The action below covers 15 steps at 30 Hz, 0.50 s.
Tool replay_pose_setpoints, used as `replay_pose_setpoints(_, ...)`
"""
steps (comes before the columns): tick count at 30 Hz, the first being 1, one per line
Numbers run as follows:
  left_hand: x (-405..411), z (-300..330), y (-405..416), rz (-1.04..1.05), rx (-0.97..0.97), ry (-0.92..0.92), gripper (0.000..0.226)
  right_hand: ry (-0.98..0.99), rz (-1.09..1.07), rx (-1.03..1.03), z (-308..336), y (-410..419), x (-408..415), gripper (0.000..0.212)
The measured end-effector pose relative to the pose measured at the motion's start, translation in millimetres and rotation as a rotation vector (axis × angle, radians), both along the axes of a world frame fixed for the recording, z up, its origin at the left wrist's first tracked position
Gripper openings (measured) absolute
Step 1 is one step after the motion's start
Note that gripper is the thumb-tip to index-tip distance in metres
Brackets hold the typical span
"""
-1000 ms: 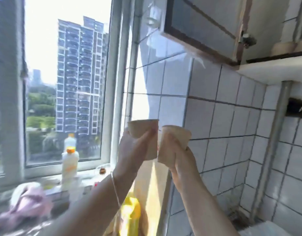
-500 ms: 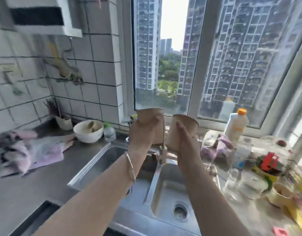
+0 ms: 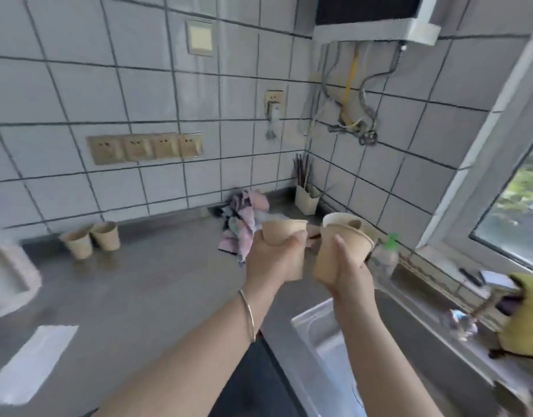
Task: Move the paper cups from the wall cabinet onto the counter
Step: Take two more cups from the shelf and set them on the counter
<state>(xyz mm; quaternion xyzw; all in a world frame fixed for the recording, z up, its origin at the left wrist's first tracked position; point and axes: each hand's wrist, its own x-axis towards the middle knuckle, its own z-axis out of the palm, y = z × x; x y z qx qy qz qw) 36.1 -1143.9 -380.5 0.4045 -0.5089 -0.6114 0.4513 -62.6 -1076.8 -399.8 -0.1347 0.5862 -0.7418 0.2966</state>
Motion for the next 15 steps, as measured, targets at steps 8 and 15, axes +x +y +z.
replay_pose_setpoints(8, 89.2, -21.6, -116.1, 0.351, 0.094, -0.036, 0.064, 0.115, 0.319, 0.109, -32.8, -156.8, 69.0, 0.034)
replay_pose_setpoints(15, 167.8, -47.6, -204.9, 0.458, 0.124, 0.012, 0.064, 0.148, 0.475, 0.13, -55.3, -266.4, 146.8, 0.021)
